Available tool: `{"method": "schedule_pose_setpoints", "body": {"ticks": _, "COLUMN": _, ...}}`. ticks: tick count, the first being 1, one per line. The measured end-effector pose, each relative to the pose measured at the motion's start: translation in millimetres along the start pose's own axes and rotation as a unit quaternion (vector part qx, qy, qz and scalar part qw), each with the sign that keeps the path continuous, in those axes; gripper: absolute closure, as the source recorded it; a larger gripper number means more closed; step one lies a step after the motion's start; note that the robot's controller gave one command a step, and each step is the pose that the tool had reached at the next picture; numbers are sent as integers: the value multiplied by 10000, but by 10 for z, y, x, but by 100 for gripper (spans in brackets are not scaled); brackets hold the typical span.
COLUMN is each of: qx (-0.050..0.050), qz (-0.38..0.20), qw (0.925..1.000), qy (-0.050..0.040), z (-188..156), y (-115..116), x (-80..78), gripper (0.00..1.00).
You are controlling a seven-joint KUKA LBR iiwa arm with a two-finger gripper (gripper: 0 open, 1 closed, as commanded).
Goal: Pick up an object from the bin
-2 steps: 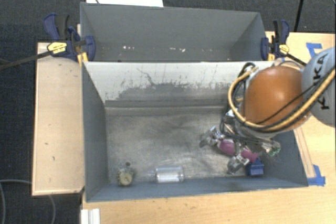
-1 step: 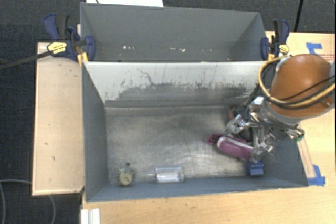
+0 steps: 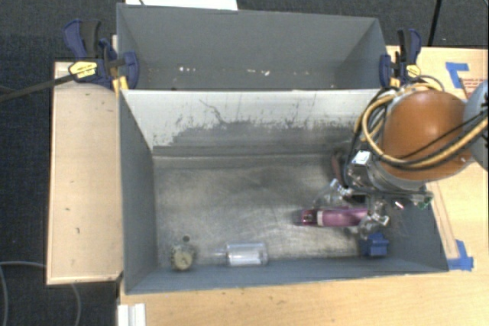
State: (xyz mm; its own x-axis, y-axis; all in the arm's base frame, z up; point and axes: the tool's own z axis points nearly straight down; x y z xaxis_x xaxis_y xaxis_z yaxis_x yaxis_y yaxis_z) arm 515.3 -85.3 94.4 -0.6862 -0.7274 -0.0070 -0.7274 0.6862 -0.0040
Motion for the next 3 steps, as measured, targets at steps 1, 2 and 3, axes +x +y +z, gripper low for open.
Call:
{"method": "schedule_pose_setpoints", "body": {"ticks": 1, "qx": -7, "qz": 1260, "qw": 9920, "qy": 15, "z": 233, "y": 18, "x": -474, "gripper": 0}}
{"method": "schedule_pose_setpoints", "body": {"ticks": 2, "qx": -1, "qz": 1294, "qw": 9916, "qy": -6, "z": 208, "y": 8, "x": -482, "gripper": 100}}
{"method": "schedule_pose_setpoints", "body": {"ticks": 3, "qx": 24, "qz": 392, "qw": 9992, "qy": -7, "z": -1663, "y": -383, "x": -722, "gripper": 100}}
